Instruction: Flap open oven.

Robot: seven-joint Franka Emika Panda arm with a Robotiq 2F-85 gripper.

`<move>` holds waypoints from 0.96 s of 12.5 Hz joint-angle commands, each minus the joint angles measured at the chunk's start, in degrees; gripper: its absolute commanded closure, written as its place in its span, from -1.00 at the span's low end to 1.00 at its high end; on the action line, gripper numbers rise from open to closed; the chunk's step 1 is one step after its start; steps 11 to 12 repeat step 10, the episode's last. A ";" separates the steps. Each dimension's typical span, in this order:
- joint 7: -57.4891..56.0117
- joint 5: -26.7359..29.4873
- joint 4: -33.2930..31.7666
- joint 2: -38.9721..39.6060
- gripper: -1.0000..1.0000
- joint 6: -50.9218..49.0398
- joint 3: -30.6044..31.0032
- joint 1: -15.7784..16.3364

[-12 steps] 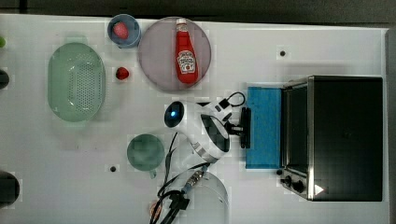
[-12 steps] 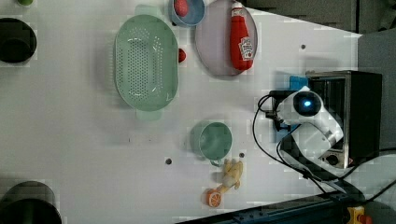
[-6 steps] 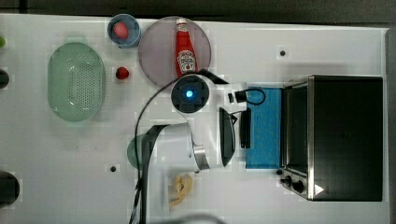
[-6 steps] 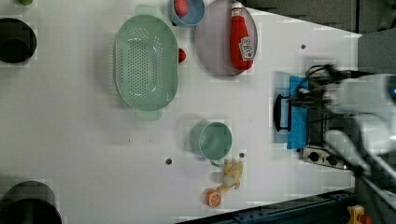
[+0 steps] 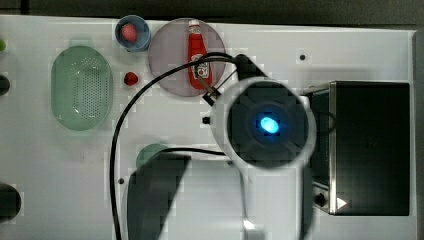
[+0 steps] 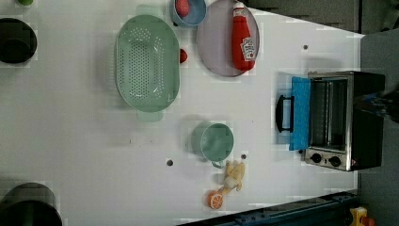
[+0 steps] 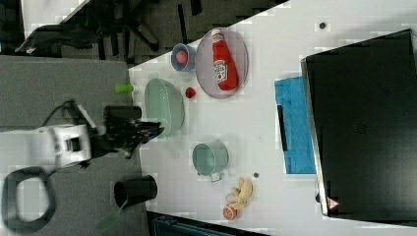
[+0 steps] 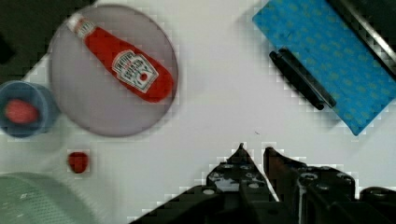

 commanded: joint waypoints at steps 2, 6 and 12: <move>2.64 -0.41 3.56 -1.53 0.65 -6.20 -1.26 -0.06; 11.09 -1.11 6.27 -3.18 0.65 -15.38 -1.41 -0.10; 11.25 -1.29 6.50 -3.25 0.65 -17.11 -1.83 -0.26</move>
